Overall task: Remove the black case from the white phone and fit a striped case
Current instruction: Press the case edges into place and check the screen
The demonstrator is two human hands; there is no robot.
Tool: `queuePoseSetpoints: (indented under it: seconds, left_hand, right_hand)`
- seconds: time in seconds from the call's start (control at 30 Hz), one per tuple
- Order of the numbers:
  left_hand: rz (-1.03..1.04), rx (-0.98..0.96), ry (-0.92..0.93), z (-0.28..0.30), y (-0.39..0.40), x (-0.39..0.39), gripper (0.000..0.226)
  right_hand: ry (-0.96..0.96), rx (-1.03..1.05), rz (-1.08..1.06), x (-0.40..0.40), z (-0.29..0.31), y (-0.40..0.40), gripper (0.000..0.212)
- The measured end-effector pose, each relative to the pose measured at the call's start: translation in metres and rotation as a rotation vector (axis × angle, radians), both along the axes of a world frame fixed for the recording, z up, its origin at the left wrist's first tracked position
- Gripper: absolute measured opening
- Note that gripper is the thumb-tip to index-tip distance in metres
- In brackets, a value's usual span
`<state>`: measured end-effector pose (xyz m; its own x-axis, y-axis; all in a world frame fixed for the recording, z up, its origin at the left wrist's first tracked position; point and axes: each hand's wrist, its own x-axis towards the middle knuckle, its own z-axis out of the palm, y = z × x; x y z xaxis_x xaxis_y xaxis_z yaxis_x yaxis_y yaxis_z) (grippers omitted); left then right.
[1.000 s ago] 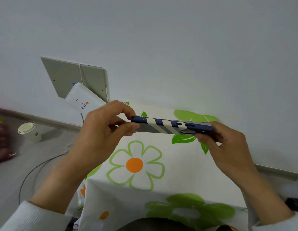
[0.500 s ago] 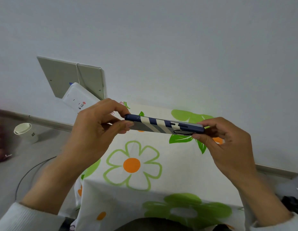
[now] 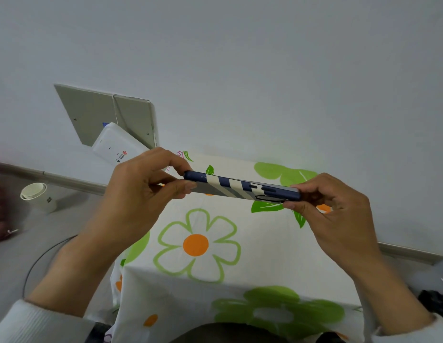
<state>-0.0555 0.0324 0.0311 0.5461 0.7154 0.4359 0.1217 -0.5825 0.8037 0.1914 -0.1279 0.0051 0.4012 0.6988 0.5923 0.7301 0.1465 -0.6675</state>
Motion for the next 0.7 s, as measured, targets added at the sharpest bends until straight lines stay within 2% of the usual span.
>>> queuePoseSetpoints:
  seconds: [0.2,0.33,0.43,0.53,0.7]
  left_hand:
    - [0.003,0.016,0.003,-0.0032,0.0024,-0.0001,0.034]
    - [-0.003,-0.007,-0.004,-0.0045,0.0031,-0.0003,0.027]
    - [-0.023,-0.048,-0.023,-0.0040,0.0023,0.0005,0.015]
    - [-0.025,-0.061,-0.036,-0.0050,0.0025,0.0016,0.013]
    - [-0.017,-0.043,-0.003,-0.0087,0.0052,0.0028,0.030]
  right_hand:
    - [0.028,-0.008,0.010,-0.0002,0.0007,-0.0011,0.018]
    - [0.033,-0.011,0.027,-0.0006,0.0016,-0.0016,0.014]
    - [0.044,-0.008,0.054,-0.0008,0.0004,-0.0011,0.027]
    - [0.057,-0.008,0.067,-0.0002,-0.0001,-0.0004,0.037]
    - [0.083,-0.004,0.073,-0.0018,0.0012,-0.0006,0.025]
